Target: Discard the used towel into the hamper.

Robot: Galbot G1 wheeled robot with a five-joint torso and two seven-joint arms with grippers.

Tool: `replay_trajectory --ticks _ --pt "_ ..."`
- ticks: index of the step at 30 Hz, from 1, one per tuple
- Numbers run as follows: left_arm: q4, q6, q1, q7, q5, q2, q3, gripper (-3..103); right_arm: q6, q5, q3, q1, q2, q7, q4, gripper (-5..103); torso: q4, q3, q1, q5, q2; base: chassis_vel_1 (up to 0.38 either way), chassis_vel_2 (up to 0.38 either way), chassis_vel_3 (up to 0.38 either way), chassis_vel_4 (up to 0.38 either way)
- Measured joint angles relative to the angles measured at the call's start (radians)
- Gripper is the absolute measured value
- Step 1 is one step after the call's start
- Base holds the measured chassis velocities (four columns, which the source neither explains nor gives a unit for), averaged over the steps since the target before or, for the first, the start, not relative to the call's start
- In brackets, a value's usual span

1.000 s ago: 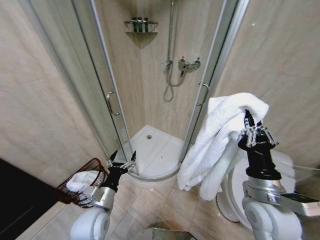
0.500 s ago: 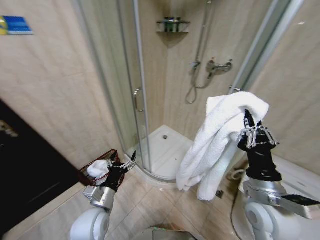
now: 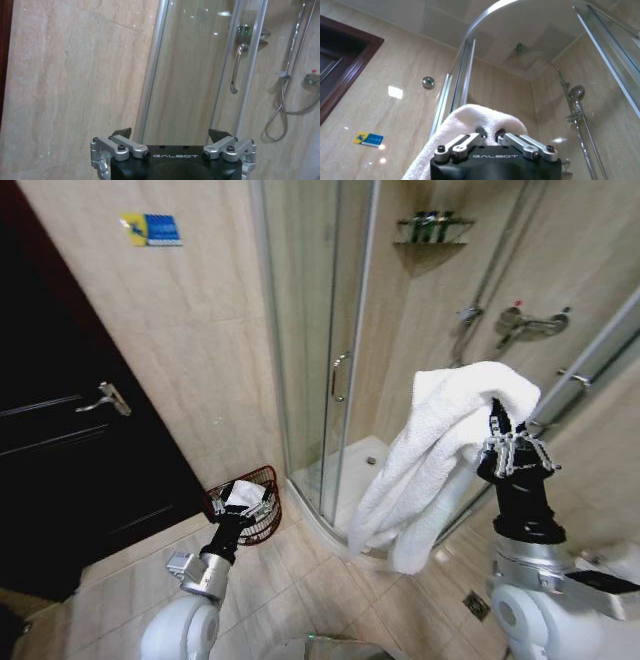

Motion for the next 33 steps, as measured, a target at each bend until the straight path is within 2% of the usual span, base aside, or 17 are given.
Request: replay_trajectory --ticks 11,21,24,26,27,29,31,33 --pt "0.0 0.0 0.0 0.0 0.0 0.0 0.0 100 0.0 -0.002 0.0 -0.003 0.002 0.003 0.0 8 0.0001 0.0 0.0 -0.0003 0.001 0.073 0.077 -0.081 -0.077" --pt "0.0 0.0 0.0 0.0 0.0 0.0 0.0 100 0.0 -0.002 -0.002 -0.005 0.001 0.004 0.0 8 0.0002 0.001 0.001 -0.0006 0.002 0.222 0.215 -0.227 -0.225" --pt "0.0 0.0 0.0 0.0 0.0 0.0 0.0 100 0.0 0.005 -0.004 -0.005 -0.002 0.009 0.0 8 0.0 0.001 0.001 0.0006 0.002 0.223 0.258 -0.27 -0.275" --pt "0.0 0.0 0.0 0.0 0.0 0.001 0.0 100 0.0 0.008 -0.005 -0.006 -0.003 0.009 0.0 8 0.0 0.001 0.001 -0.0017 0.002 0.163 0.206 -0.242 -0.196" --pt "0.0 0.0 0.0 0.0 0.0 0.001 0.0 100 0.0 0.009 -0.005 -0.006 -0.003 0.009 0.0 8 -0.0001 0.001 0.001 -0.0002 0.002 0.155 0.001 -0.126 -0.166" --pt "0.0 0.0 0.0 0.0 0.0 0.001 0.0 100 0.0 0.01 -0.005 -0.006 -0.003 0.009 0.0 8 0.0005 0.001 0.001 0.0003 0.002 0.155 0.001 -0.079 -0.116" --pt "0.0 0.0 0.0 0.0 0.0 0.001 0.0 100 0.0 0.011 -0.005 -0.006 -0.004 0.009 0.0 8 0.0007 0.001 0.001 -0.0009 0.002 0.087 0.074 0.048 -0.007" --pt "0.0 0.0 0.0 0.0 0.0 0.001 0.0 100 0.0 0.012 -0.007 -0.006 -0.004 0.01 0.0 8 0.0005 0.001 0.001 0.0005 0.002 -0.01 0.021 0.028 0.002"
